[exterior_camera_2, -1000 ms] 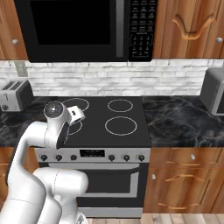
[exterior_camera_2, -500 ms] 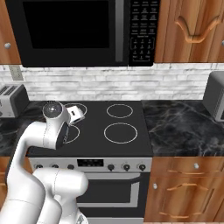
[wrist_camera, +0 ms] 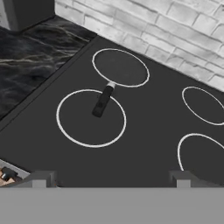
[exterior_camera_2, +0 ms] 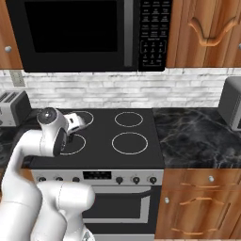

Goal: Move the pot and pan from the stove into the sink.

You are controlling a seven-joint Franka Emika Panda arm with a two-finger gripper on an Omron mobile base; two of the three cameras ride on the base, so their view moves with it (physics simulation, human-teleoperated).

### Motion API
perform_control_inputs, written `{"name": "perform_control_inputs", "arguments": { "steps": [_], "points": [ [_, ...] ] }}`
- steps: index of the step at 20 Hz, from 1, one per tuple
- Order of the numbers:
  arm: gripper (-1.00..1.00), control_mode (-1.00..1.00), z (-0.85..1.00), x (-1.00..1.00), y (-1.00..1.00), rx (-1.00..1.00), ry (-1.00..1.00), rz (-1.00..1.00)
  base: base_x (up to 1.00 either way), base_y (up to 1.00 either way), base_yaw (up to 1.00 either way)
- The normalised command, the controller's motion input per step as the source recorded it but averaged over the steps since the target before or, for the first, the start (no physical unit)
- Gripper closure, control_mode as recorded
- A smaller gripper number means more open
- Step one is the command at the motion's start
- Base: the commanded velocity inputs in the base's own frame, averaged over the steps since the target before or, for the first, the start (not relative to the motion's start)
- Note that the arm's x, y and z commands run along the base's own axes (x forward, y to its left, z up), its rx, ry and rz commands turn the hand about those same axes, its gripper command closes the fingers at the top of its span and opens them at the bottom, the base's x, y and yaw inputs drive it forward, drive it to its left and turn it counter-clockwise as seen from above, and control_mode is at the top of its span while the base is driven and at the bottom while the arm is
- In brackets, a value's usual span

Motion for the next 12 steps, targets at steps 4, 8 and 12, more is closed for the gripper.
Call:
{"name": "perform_control_inputs", "arguments": {
  "steps": [4, 8, 12],
  "points": [
    [-1.0, -1.0, -0.01, 0.29, 0.53, -0.02, 0.07, -0.14, 0.0, 0.0, 0.0],
    [-1.0, -1.0, 0.0, 0.17, 0.24, 0.01, 0.1, -0.06, 0.0, 0.0, 0.0],
    [-1.0, -1.0, -0.03, 0.07, 0.08, 0.01, 0.09, -0.02, 0.0, 0.0, 0.0]
  ]
}}
